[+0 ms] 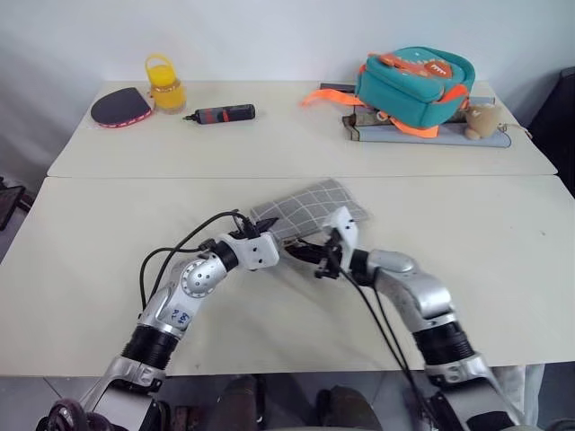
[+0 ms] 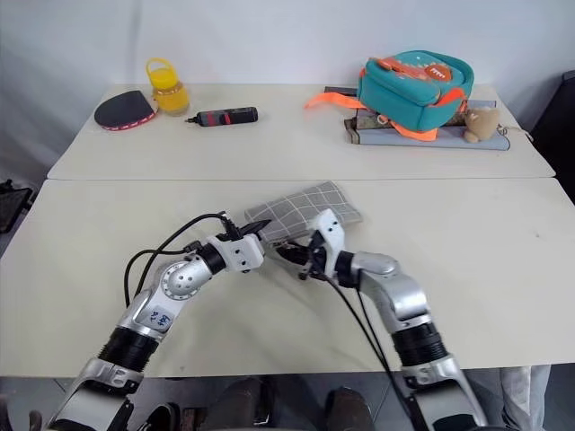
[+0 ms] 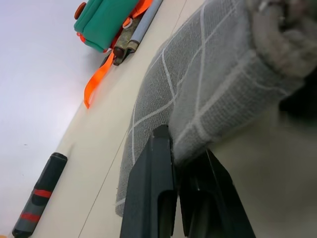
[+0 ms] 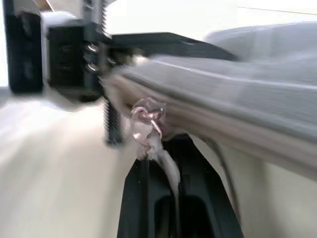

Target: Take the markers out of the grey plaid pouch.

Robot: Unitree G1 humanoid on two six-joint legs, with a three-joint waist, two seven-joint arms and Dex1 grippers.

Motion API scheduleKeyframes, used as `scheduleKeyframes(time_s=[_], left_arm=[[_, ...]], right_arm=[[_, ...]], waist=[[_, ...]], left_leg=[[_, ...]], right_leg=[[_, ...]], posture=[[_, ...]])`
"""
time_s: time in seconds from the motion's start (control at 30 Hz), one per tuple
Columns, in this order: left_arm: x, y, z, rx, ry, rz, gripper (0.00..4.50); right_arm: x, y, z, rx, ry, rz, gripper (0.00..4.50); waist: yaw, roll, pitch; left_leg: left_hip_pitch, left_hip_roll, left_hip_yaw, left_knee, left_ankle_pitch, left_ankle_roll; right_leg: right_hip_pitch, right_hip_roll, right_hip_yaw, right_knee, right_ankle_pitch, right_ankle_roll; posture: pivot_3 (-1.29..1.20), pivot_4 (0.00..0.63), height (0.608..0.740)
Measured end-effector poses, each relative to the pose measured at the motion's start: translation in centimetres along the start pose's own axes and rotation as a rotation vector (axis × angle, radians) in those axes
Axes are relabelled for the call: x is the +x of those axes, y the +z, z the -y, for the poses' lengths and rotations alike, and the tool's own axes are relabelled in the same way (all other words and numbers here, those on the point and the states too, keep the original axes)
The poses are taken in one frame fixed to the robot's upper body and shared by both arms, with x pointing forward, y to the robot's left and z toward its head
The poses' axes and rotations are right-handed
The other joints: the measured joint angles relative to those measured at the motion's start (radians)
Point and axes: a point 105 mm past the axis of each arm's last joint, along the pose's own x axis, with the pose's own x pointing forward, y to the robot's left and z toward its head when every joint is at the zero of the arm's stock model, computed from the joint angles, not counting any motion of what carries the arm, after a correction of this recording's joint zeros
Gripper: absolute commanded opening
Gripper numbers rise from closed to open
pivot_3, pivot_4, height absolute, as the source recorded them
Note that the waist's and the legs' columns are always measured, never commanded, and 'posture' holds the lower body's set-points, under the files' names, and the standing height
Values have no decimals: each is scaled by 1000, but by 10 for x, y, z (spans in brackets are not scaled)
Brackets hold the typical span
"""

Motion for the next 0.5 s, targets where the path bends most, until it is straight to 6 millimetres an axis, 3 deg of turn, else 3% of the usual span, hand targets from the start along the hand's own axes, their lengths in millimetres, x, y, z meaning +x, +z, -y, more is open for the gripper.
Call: scheduleKeyframes(time_s=[0.1, 0.23, 0.37, 0.5], left_arm=[[-13, -2, 1, -14, -25, 35, 0], [-33, -11, -1, -77, -41, 50, 0], [-49, -20, -7, -116, -46, 42, 0], [-57, -23, -11, -154, -37, 43, 0]], right_arm=[[-18, -1, 11, -38, -10, -34, 7], [-45, -9, 41, -74, -107, -89, 7], [-57, -12, 62, -128, -176, -119, 7], [-58, -7, 66, -158, -180, -110, 7]], waist=[[-13, 0, 0], [-19, 0, 0], [-19, 0, 0], [-15, 0, 0]], left_leg=[[0, 1, 0, -1, 0, 0], [0, 2, 1, -1, 0, -1], [0, 2, 1, -1, 0, -1], [0, 1, 1, -1, 0, -1]], right_leg=[[0, 0, 0, -1, 0, 0], [0, 0, -1, -1, 0, 0], [0, 0, -1, -1, 0, 0], [0, 0, -1, -1, 0, 0]], posture=[[0, 150, 740], [0, 150, 740], [0, 150, 740], [0, 150, 740]])
